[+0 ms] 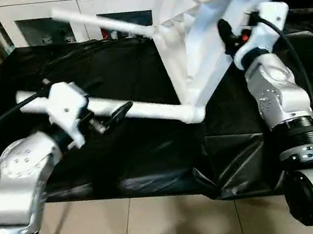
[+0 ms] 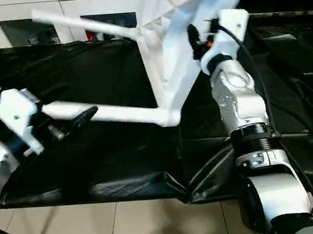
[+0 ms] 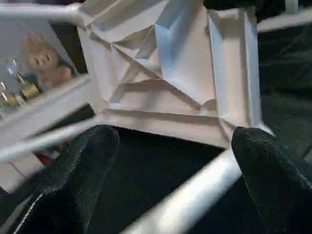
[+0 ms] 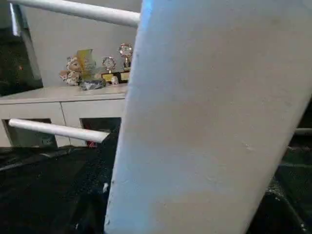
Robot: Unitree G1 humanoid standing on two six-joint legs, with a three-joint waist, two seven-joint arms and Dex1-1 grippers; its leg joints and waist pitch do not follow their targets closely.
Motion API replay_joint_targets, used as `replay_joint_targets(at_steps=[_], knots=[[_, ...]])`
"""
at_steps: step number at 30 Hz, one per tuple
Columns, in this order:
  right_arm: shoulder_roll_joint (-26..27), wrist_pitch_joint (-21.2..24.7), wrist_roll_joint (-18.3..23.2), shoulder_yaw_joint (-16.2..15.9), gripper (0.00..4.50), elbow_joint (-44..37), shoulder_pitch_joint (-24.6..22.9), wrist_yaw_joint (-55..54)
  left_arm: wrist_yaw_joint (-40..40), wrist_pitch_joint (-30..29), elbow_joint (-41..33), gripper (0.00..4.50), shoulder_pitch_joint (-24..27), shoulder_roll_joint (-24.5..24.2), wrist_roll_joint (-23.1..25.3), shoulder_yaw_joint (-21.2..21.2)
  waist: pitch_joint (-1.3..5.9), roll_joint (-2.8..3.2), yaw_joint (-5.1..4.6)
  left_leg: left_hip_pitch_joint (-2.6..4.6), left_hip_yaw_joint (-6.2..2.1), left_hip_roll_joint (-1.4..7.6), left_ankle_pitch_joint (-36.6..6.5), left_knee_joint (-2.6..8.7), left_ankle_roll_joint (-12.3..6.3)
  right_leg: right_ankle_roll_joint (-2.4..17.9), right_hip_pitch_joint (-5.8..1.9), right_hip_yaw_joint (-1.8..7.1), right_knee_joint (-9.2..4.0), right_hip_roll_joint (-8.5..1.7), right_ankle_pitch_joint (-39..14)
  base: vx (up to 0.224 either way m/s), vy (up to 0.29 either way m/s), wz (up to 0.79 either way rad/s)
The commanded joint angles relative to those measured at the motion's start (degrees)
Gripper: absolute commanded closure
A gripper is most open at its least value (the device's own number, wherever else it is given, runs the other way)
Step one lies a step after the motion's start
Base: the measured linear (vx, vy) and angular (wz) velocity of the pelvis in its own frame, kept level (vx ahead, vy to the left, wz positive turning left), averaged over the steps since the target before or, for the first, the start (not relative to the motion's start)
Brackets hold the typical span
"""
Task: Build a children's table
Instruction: Flip table
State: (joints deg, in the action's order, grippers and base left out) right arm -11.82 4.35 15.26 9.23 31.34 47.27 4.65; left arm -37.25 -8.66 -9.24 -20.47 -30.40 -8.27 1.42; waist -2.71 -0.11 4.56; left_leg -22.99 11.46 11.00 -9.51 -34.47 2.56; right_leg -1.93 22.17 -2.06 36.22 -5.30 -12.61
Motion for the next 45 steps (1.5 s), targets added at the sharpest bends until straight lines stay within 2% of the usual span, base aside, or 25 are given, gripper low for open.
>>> replay_joint_targets(at_steps=[1,5,7,9,10,12,15,16,18,20,22,23,25,26,27,30,31,33,36,37,39,40,43,44,45], knots=[[-0.62,0.54,-2.79,-1.26,2.44,-0.28,-0.30,-1.21,-0.03,4.87,0.97,0.14,-1.46,-1.51,5.56,2.82,4.07,-0.09,-0.48,2.01,-0.59,1.47,-7.37,3.66,2.11,9.25,-1.53,1.63,-3.27,-1.46,-0.52,0.000,0.000,0.00],[-0.46,0.77,-3.76,-2.35,2.46,-0.75,-0.11,-1.10,0.49,6.27,1.34,0.14,-2.11,-1.81,7.09,3.73,4.11,-0.18,-0.49,2.05,-0.51,1.45,-6.96,3.61,2.26,9.70,-1.48,1.65,-3.03,-1.47,0.41,0.000,0.000,0.00],[-0.01,1.70,-5.94,-4.61,2.46,-1.53,1.02,-1.26,0.74,9.13,3.27,0.14,-5.51,-1.49,8.41,4.91,4.03,-0.46,-0.46,2.05,-0.47,1.44,-7.29,3.67,2.23,9.87,-1.43,1.66,-3.17,-1.40,-0.16,0.000,0.000,0.00],[0.15,1.97,-6.68,-5.18,2.46,-1.44,1.45,-1.45,0.93,10.29,4.09,0.14,-6.43,-1.35,9.07,5.00,4.05,-0.33,-0.47,2.07,-0.56,1.44,-7.53,3.73,2.71,10.04,-1.40,1.64,-3.02,-1.49,-0.71,0.000,0.000,0.00],[0.40,2.42,-7.97,-6.16,2.46,-0.75,2.27,-1.94,1.77,11.13,5.51,0.14,-8.01,-0.87,9.83,4.76,3.97,-0.50,-0.54,2.04,-0.57,1.43,-7.65,3.75,2.92,9.97,-1.39,1.62,-3.07,-1.46,-0.90,0.000,0.000,0.00],[0.47,2.53,-8.21,-6.47,2.46,-0.67,2.44,-2.11,2.26,11.46,5.82,0.14,-8.35,-0.82,10.46,4.76,3.98,-0.78,-0.78,1.91,-0.59,1.42,-7.98,3.79,3.14,9.93,-1.53,1.63,-3.06,-1.52,-1.04,0.000,0.000,0.00],[1.02,2.93,-8.48,-6.85,2.46,-0.49,2.94,-2.77,3.14,13.07,6.41,0.14,-8.83,-1.71,13.47,5.43,4.02,-0.67,-0.91,2.05,-0.57,1.58,-8.21,3.74,3.10,9.65,-1.31,1.69,-3.05,-1.59,-1.08,0.000,0.000,0.00],[1.27,3.34,-8.70,-7.14,2.46,-0.87,2.80,-2.82,3.53,13.77,6.59,0.14,-8.87,-1.84,13.97,5.33,4.04,-0.85,-0.94,2.08,-0.58,1.60,-8.09,3.75,3.15,9.61,-1.33,1.67,-3.05,-1.55,-0.86,0.000,0.000,0.00],[1.38,3.62,-8.87,-7.40,2.46,-1.15,2.66,-2.76,3.58,14.03,6.64,0.14,-8.89,-1.81,13.81,5.18,4.04,-0.72,-0.92,2.19,-0.63,1.61,-8.07,3.81,3.66,9.61,-1.24,1.63,-2.88,-1.49,-0.09,0.000,0.000,0.00],[1.44,4.54,-10.35,-8.69,2.46,-1.75,2.10,-2.55,2.11,15.01,6.60,0.14,-9.08,-2.89,14.11,5.79,4.07,-1.28,-1.07,2.14,-0.61,1.56,-8.19,3.82,3.98,9.64,-1.32,1.59,-2.80,-1.39,1.03,0.000,0.000,0.00],[1.53,4.94,-10.84,-9.13,2.46,-2.03,1.81,-2.45,1.32,15.28,6.39,0.14,-9.01,-3.32,14.10,5.99,4.03,-1.32,-1.04,2.08,-0.62,1.52,-8.03,3.83,3.81,9.73,-1.34,1.61,-2.77,-1.52,0.88,0.000,0.000,0.00],[1.63,5.24,-11.27,-9.56,1.96,-2.21,1.47,-2.23,0.57,15.71,6.09,0.14,-8.95,-3.53,13.87,6.07,4.03,-1.34,-1.10,2.10,-0.59,1.54,-8.06,3.81,3.73,9.87,-1.35,1.64,-2.76,-1.57,0.77,0.000,0.000,0.00],[1.40,5.20,-12.80,-10.84,1.96,-2.07,0.77,-1.85,0.64,16.73,5.35,0.14,-9.02,-3.57,14.33,6.02,4.02,-1.25,-1.12,2.00,-0.63,1.55,-7.58,3.81,3.81,10.00,-1.41,1.63,-2.72,-1.54,1.14,0.000,0.000,0.00],[1.36,5.22,-14.04,-11.64,1.96,-1.56,-0.09,-2.25,2.39,18.90,5.12,0.14,-9.80,-3.73,16.55,5.93,3.96,-1.44,-1.20,1.90,-0.63,1.54,-7.29,3.83,3.68,9.98,-1.50,1.64,-2.81,-1.52,1.37,0.000,0.000,0.00],[1.46,5.30,-14.07,-11.61,1.66,-1.46,-0.32,-2.46,2.91,19.39,5.17,0.14,-10.09,-3.70,17.03,5.86,4.00,-1.33,-1.24,1.90,-0.65,1.57,-7.47,3.81,3.75,9.81,-1.57,1.66,-2.82,-1.63,1.29,0.000,0.000,0.00],[1.37,5.40,-14.89,-11.99,1.53,-1.10,-1.22,-3.12,6.04,19.83,5.97,0.14,-12.00,-3.21,18.51,4.61,4.02,-1.33,-1.32,2.10,-0.64,1.62,-8.36,3.81,4.16,10.13,-1.43,1.66,-2.79,-1.53,1.21,0.000,0.000,0.00],[1.35,5.13,-15.24,-12.01,1.41,-0.07,-1.87,-3.64,10.20,20.97,7.51,0.14,-14.20,-3.59,21.89,3.78,4.11,-1.07,-1.28,2.21,-0.64,1.57,-7.97,3.61,4.30,10.02,-1.41,1.72,-2.68,-1.45,2.54,0.000,0.000,0.00],[1.14,5.11,-15.78,-12.29,1.15,0.64,-2.21,-3.99,12.15,22.01,8.05,0.14,-15.07,-3.80,23.27,3.36,4.09,-1.30,-1.35,2.03,-0.69,1.49,-7.47,3.60,4.31,10.07,-1.58,1.69,-2.64,-1.40,3.35,0.000,0.000,0.00],[0.92,4.96,-16.58,-12.72,1.15,1.02,-2.91,-4.18,14.66,23.48,8.18,0.14,-16.04,-4.03,25.06,2.39,4.01,-1.43,-1.31,1.90,-0.71,1.49,-7.51,3.54,4.17,10.13,-1.68,1.69,-2.62,-1.56,2.99,0.000,0.000,0.00],[1.03,5.20,-16.84,-12.49,1.15,0.74,-3.51,-4.06,16.49,25.14,8.35,0.14,-16.92,-3.80,26.15,1.34,4.09,-0.98,-1.25,2.06,-0.75,1.54,-7.52,3.49,4.38,10.40,-1.52,1.66,-2.50,-1.51,3.43,0.000,0.000,0.00],[1.10,5.47,-17.01,-12.29,1.15,0.41,-3.94,-4.09,18.81,26.50,8.64,0.14,-17.81,-4.06,28.31,0.80,4.09,-1.09,-1.28,2.04,-0.76,1.58,-7.56,3.48,4.37,10.41,-1.57,1.64,-2.53,-1.44,4.01,0.000,0.000,0.00],[1.12,5.63,-17.05,-12.20,1.15,0.26,-4.08,-4.20,20.54,27.00,8.82,0.14,-18.26,-4.50,30.17,0.67,4.09,-0.84,-1.31,2.05,-0.80,1.58,-7.91,3.48,4.38,10.26,-1.56,1.60,-2.60,-1.35,4.13,0.000,0.000,0.00],[1.25,5.51,-17.10,-12.01,1.15,0.23,-4.05,-4.39,26.05,27.77,10.31,0.14,-19.60,-5.85,34.74,0.39,4.09,-0.82,-1.33,2.05,-0.87,1.54,-8.68,3.47,4.70,10.37,-1.56,1.58,-2.52,-1.33,3.78,0.000,0.000,0.00],[1.25,5.51,-17.10,-12.01,1.15,0.23,-4.05,-4.39,26.05,27.77,10.31,0.14,-19.60,-5.85,34.74,0.39,4.09,-0.82,-1.33,2.05,-0.87,1.54,-8.68,3.47,4.70,10.37,-1.56,1.58,-2.52,-1.33,3.78,0.000,0.000,0.00],[1.41,5.33,-16.96,-11.98,1.15,0.19,-4.01,-4.20,27.29,26.98,11.00,0.14,-19.97,-6.46,36.25,0.25,4.09,-0.61,-1.24,2.09,-0.93,1.52,-8.95,3.48,4.90,10.51,-1.51,1.57,-2.48,-1.47,3.26,0.000,0.000,0.00]])
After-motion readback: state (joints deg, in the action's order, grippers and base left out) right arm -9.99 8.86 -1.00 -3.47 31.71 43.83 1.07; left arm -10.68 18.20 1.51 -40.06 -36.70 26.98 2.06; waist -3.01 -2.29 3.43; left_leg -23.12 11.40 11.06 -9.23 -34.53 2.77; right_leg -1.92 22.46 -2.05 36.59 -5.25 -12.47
